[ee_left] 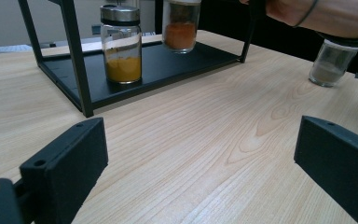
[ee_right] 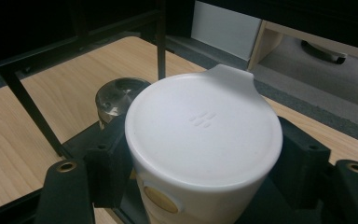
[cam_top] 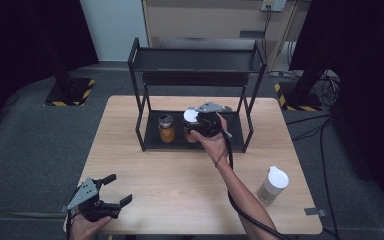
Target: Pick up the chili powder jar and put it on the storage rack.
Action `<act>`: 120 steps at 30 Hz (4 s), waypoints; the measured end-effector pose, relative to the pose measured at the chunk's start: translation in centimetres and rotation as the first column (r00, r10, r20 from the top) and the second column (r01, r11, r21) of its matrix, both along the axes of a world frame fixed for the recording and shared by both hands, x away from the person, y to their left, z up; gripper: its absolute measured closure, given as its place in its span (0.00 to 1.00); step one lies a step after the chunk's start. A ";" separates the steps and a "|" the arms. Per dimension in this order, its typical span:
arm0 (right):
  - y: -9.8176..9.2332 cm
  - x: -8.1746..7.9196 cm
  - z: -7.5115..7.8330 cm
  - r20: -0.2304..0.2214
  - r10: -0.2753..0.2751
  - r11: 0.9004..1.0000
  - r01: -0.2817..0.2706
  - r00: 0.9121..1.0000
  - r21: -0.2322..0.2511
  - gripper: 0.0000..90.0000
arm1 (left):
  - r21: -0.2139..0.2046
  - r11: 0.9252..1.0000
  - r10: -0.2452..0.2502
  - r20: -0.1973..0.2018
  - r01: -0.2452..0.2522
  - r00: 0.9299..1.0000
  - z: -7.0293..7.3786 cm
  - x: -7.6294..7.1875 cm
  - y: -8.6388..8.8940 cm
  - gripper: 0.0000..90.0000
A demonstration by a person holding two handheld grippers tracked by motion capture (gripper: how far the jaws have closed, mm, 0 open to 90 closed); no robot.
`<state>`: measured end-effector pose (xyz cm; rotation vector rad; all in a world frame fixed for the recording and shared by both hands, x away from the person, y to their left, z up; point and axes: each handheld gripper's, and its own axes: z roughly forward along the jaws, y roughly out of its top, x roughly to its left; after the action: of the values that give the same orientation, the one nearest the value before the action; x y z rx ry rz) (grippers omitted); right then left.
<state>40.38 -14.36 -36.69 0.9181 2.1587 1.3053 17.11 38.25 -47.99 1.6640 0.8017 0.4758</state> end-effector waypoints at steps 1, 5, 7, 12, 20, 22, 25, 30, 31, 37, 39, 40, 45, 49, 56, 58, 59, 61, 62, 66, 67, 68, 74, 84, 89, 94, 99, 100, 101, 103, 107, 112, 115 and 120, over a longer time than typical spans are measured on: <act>0.2 0.1 -0.1 0.003 -0.001 1.000 0.001 1.000 -0.005 0.34 | -0.001 1.000 0.000 0.000 0.000 1.000 0.0 0.0 0.0 0.02; 0.5 0.6 -0.3 0.000 -0.005 1.000 0.005 1.000 -0.006 0.34 | 0.000 1.000 -0.002 0.001 0.002 1.000 0.0 0.0 0.0 0.02; 0.6 0.9 -0.5 -0.006 -0.010 1.000 0.010 1.000 -0.005 0.34 | 0.000 1.000 -0.002 0.000 0.002 1.000 0.0 0.0 0.0 0.02; 0.8 1.4 -0.9 -0.016 -0.017 1.000 0.017 1.000 -0.011 0.34 | 0.000 1.000 -0.004 0.000 0.004 1.000 0.0 0.0 0.0 0.02; 0.9 1.9 -1.9 -0.033 -0.016 1.000 0.016 0.999 -0.007 0.34 | 0.000 1.000 -0.004 0.000 0.004 1.000 0.0 0.0 0.0 0.02; 0.9 2.1 -2.1 -0.042 -0.017 1.000 0.017 0.999 -0.006 0.34 | 0.000 1.000 -0.005 0.001 0.005 1.000 0.0 0.0 0.0 0.02; 0.9 2.2 -2.2 -0.047 -0.022 1.000 0.022 0.999 -0.006 0.34 | -0.001 1.000 -0.005 0.000 0.005 1.000 0.0 0.1 0.0 0.02; 0.8 2.3 -2.4 -0.051 -0.023 1.000 0.022 0.998 -0.007 0.34 | 0.001 1.000 -0.008 0.000 0.008 1.000 0.0 0.1 0.0 0.02; 0.8 2.4 -2.5 -0.049 -0.022 1.000 0.022 0.999 -0.008 0.34 | 0.002 1.000 -0.009 0.000 0.009 1.000 0.0 0.1 0.0 0.02; 0.7 2.5 -2.7 -0.060 -0.026 1.000 0.025 0.998 -0.004 0.34 | 0.001 1.000 -0.009 -0.001 0.009 1.000 0.0 0.1 0.0 0.02; 0.7 2.6 -2.7 -0.061 -0.024 1.000 0.024 0.998 -0.002 0.34 | 0.001 1.000 -0.010 0.000 0.010 1.000 0.0 0.1 0.0 0.02; 0.7 2.6 -2.8 -0.059 -0.023 1.000 0.023 0.998 -0.003 0.34 | 0.001 1.000 -0.010 0.000 0.010 1.000 0.0 0.1 0.0 0.02; 0.6 2.6 -2.9 -0.055 -0.020 1.000 0.020 0.998 0.001 0.34 | 0.003 1.000 -0.011 0.000 0.011 1.000 0.0 0.1 0.0 0.02; 0.5 2.6 -3.0 -0.053 -0.018 1.000 0.018 0.998 0.005 0.34 | 0.005 1.000 -0.013 0.001 0.013 1.000 0.0 0.1 0.0 0.02; 0.4 2.4 -3.3 -0.051 -0.025 1.000 0.026 0.998 0.015 0.25 | 0.006 1.000 -0.013 0.001 0.013 1.000 0.0 0.1 0.0 0.02; 0.3 2.3 -3.4 -0.054 -0.027 0.999 0.029 0.998 0.029 0.20 | 0.007 1.000 -0.014 0.001 0.014 1.000 0.0 0.1 0.0 0.02; 0.2 2.3 -3.3 -0.056 -0.027 0.999 0.029 0.998 0.035 0.17 | 0.007 1.000 -0.014 0.001 0.014 1.000 0.0 0.1 -0.1 0.02; 0.1 2.3 -3.2 -0.056 -0.029 0.999 0.031 0.998 0.038 0.14 | 0.007 1.000 -0.013 0.001 0.013 1.000 0.0 0.1 -0.1 0.02; 0.1 2.2 -3.1 -0.049 -0.034 0.999 0.036 0.998 0.037 0.12 | 0.008 1.000 -0.012 0.001 0.012 1.000 0.1 0.1 -0.1 0.02; 0.0 2.3 -2.3 -0.060 -0.030 0.999 0.032 0.998 0.033 0.07 | 0.009 1.000 -0.014 0.001 0.014 1.000 0.1 0.1 -0.1 0.02; 0.0 2.2 -2.1 -0.062 -0.030 0.999 0.032 0.998 0.031 0.07 | 0.010 1.000 -0.015 0.001 0.015 1.000 0.1 0.1 -0.1 0.02; -0.1 2.1 -1.9 -0.055 -0.026 0.999 0.027 0.998 0.027 0.07 | 0.010 1.000 -0.015 0.001 0.015 1.000 0.1 0.1 -0.1 0.02; -0.5 1.4 -0.2 -0.057 -0.027 0.999 0.029 0.998 0.038 0.07 | 0.010 1.000 -0.012 0.000 0.012 1.000 0.1 0.1 -0.1 0.02; -2.3 -0.6 2.7 -0.018 0.031 0.998 -0.030 0.999 0.058 0.07 | 0.014 1.000 -0.016 0.000 0.016 1.000 0.1 0.1 -0.2 0.02; -3.4 -1.6 4.0 -0.010 0.065 0.995 -0.064 0.998 0.075 0.07 | 0.017 1.000 -0.017 -0.002 0.017 1.000 0.1 0.2 -0.2 0.02; -4.1 -3.1 5.3 0.015 0.091 0.994 -0.092 0.996 0.052 0.07 | 0.018 1.000 -0.017 -0.002 0.018 1.000 0.2 0.2 -0.2 0.02; -5.5 -4.0 6.2 0.012 0.126 0.989 -0.126 0.992 0.070 0.07 | 0.018 1.000 -0.017 -0.002 0.017 1.000 0.2 0.2 -0.3 0.02; -5.9 -4.1 6.3 0.008 0.133 0.988 -0.133 0.991 0.081 0.07 | 0.019 1.000 -0.017 -0.002 0.017 1.000 0.2 0.2 -0.3 0.02; -6.2 -4.3 6.4 0.007 0.138 0.986 -0.138 0.990 0.089 0.07 | 0.019 1.000 -0.017 -0.003 0.017 1.000 0.2 0.2 -0.3 0.02; -6.9 -4.7 6.6 0.003 0.149 0.984 -0.149 0.989 0.097 0.07 | 0.019 1.000 -0.017 -0.003 0.017 1.000 0.2 0.2 -0.3 0.02; -8.0 -5.8 7.1 0.020 0.154 0.984 -0.155 0.988 0.093 0.07 | 0.021 1.000 -0.016 -0.004 0.016 1.000 0.2 0.2 -0.3 0.02; -9.6 -7.2 7.5 0.032 0.155 0.983 -0.157 0.987 0.095 0.06 | 0.022 1.000 -0.007 -0.001 0.007 1.000 0.2 0.1 -0.3 0.02; -10.6 -8.2 7.5 0.045 0.149 0.984 -0.153 0.988 0.094 0.06 | 0.020 1.000 -0.006 -0.001 0.006 1.000 0.2 0.1 -0.3 0.02; -12.2 -10.0 7.6 0.067 0.140 0.986 -0.145 0.988 0.081 0.06 | 0.023 1.000 -0.010 -0.003 0.010 1.000 0.2 0.1 -0.3 0.02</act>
<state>30.34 -26.56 -29.09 0.7568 2.1696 1.4854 17.23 37.91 -47.77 1.6900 0.7921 0.4773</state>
